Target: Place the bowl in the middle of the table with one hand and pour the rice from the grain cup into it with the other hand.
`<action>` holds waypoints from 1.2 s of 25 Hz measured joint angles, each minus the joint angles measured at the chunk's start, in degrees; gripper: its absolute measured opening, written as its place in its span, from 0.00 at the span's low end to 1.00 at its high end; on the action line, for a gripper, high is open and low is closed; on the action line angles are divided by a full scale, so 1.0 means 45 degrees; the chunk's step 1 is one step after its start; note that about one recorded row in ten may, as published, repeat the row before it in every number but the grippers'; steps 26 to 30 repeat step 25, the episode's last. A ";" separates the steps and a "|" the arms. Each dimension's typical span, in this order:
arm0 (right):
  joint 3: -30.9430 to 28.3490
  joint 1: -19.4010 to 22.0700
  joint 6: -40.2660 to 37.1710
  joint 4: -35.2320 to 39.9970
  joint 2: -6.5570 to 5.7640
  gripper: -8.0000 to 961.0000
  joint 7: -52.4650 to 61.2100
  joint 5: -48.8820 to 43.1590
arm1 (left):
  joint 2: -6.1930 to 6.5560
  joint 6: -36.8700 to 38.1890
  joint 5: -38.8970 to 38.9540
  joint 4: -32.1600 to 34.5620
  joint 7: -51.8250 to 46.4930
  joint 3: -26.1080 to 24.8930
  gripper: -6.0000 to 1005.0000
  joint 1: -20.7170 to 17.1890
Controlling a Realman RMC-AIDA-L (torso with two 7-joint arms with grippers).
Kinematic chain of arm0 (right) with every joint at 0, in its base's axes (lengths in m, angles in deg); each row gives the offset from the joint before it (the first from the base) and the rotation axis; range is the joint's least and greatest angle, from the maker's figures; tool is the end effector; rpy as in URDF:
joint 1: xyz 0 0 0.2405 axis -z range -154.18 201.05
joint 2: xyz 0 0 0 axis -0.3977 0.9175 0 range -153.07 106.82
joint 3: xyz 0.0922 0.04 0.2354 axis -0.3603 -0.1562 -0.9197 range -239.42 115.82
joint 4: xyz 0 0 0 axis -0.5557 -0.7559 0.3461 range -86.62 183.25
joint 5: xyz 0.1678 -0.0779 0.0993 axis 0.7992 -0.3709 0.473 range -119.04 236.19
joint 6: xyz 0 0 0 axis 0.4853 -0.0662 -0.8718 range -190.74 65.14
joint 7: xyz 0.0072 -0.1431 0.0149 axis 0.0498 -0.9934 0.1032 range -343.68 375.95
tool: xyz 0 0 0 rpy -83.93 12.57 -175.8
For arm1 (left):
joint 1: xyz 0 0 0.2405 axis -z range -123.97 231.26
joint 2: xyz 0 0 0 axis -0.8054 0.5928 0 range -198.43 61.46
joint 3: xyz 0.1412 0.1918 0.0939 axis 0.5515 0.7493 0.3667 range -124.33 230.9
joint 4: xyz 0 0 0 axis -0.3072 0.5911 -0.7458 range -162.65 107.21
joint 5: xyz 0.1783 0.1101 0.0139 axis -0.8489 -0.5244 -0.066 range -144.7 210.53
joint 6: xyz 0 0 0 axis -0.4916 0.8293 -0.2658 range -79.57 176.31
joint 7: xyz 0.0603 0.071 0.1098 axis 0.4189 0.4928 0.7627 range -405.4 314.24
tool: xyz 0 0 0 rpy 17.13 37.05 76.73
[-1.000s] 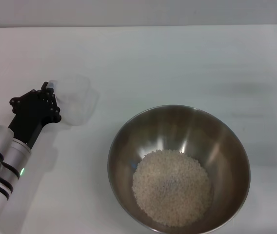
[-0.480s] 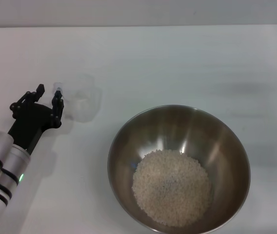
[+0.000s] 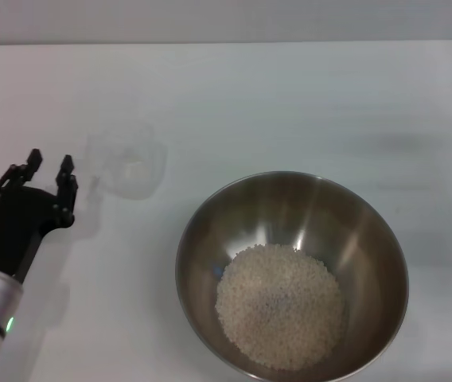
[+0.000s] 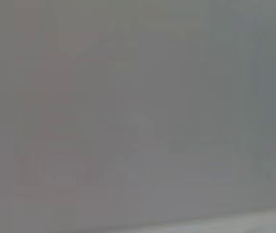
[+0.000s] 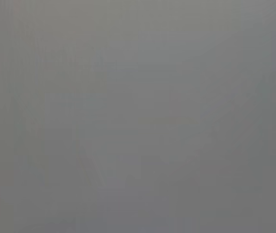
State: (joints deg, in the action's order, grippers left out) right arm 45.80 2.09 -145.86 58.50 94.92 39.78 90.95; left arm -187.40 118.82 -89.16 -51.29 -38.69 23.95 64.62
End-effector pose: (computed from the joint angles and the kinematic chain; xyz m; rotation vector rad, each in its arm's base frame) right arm 0.3241 0.3143 0.0470 -1.3239 0.5034 1.0765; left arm -0.3204 0.2486 -0.0637 -1.7067 -0.4946 -0.6440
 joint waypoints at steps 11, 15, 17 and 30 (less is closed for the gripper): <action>0.0048 -0.0198 0.0564 -0.0691 0.0123 0.52 -0.0152 -0.2887 | -0.0019 0.2694 0.0095 -0.0311 -0.0951 0.0469 0.46 -0.0248; 0.0038 -0.0148 0.0674 -0.0692 0.0138 0.55 -0.0175 -0.3079 | -0.0009 0.2708 0.0099 -0.0151 -0.1288 0.0466 0.55 -0.0024; -0.0073 -0.0106 0.0706 -0.0687 0.0167 0.57 -0.0212 -0.2991 | -0.0018 0.2716 0.0098 -0.0080 -0.1333 0.0466 0.59 0.0072; -0.0614 -0.0100 0.0784 -0.0668 0.0217 0.61 -0.0680 -0.2896 | -0.0007 0.2859 0.0098 -0.0017 -0.1340 0.0388 0.82 0.0121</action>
